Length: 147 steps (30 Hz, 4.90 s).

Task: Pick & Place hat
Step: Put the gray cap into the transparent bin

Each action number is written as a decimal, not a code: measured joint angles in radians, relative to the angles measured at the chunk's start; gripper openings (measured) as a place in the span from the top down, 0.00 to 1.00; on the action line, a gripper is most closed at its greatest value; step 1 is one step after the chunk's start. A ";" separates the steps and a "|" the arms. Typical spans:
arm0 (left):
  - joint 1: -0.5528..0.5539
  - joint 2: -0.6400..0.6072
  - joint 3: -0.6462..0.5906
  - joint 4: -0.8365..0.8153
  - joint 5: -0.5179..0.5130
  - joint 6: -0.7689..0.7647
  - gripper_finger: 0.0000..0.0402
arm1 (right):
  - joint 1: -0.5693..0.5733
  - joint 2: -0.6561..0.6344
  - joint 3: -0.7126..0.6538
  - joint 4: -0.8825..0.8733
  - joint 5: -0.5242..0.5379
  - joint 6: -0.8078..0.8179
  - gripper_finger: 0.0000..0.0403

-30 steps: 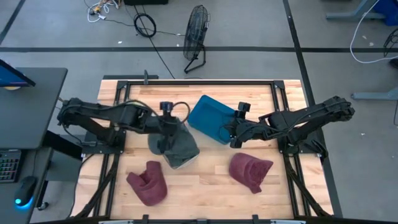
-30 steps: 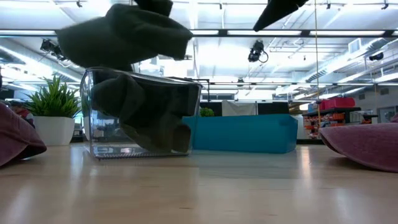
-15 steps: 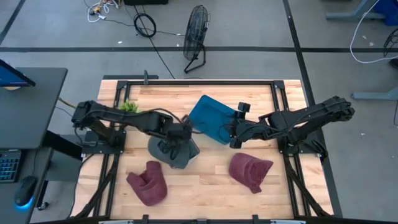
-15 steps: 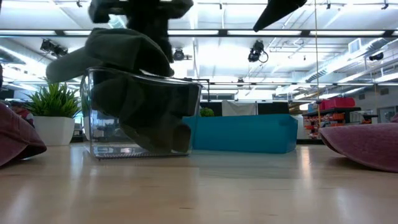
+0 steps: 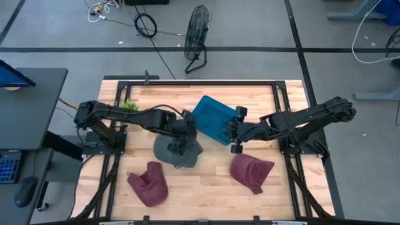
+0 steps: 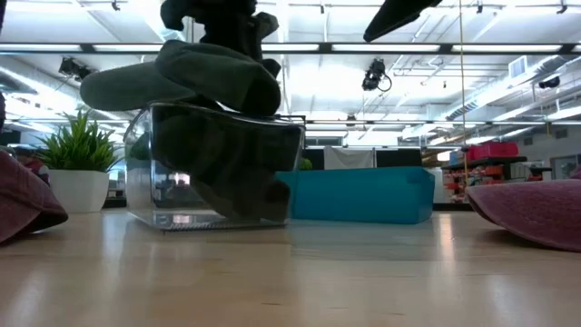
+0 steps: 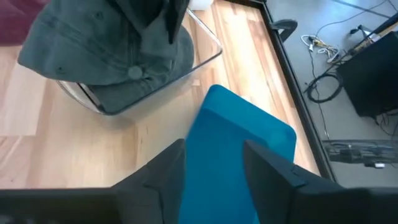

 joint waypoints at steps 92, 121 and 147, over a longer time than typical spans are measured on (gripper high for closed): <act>-0.136 -0.026 0.050 -0.399 -0.338 -1.244 0.60 | -0.091 0.159 0.001 0.299 -0.005 -0.310 0.71; -0.094 0.078 0.050 -0.392 -0.193 -1.173 0.95 | -0.083 0.113 0.001 0.153 -0.006 -0.262 0.63; 0.035 0.059 0.023 -0.292 -0.066 -0.281 0.99 | -0.083 0.113 0.001 0.148 -0.006 -0.266 0.63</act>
